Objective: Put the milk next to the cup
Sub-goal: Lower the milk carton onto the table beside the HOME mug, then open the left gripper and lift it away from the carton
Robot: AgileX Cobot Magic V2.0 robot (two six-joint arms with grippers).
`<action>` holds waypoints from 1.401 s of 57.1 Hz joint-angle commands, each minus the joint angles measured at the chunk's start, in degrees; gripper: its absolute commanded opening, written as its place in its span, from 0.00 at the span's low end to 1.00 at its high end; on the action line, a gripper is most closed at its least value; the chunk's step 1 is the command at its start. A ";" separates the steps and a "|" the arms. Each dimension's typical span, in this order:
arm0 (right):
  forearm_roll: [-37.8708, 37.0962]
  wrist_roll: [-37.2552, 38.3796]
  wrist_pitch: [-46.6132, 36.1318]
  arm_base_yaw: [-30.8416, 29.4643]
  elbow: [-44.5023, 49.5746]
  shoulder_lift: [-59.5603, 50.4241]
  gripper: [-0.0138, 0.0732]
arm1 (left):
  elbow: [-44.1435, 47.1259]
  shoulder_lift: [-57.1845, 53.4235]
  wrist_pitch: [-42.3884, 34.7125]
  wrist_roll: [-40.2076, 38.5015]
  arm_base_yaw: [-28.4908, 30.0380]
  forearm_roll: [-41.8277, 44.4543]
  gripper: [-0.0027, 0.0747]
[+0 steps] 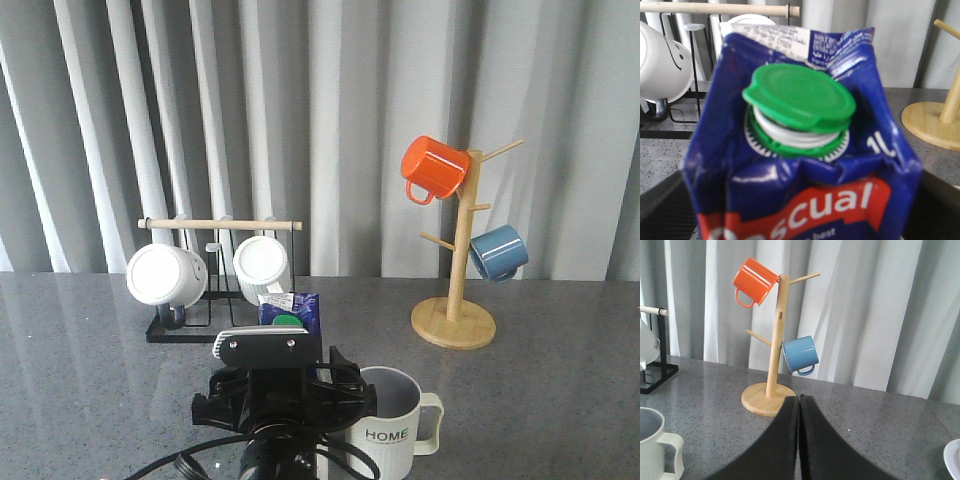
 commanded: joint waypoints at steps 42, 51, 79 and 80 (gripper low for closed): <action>-0.27 -0.29 -4.02 -0.45 -1.34 -0.11 0.15 | -1.28 -25.24 -5.25 18.70 -5.81 4.80 0.65; -0.27 -0.29 -4.02 -0.45 -1.34 -0.11 0.15 | -1.28 -33.06 2.49 27.65 -6.02 -2.10 0.02; -0.27 -0.29 -4.02 -0.45 -1.34 -0.11 0.15 | -1.28 -44.88 5.31 26.08 -6.02 -8.52 0.02; -0.27 -0.29 -4.02 -0.45 -1.34 -0.11 0.15 | -1.28 -45.08 6.03 25.41 -6.02 -8.34 0.02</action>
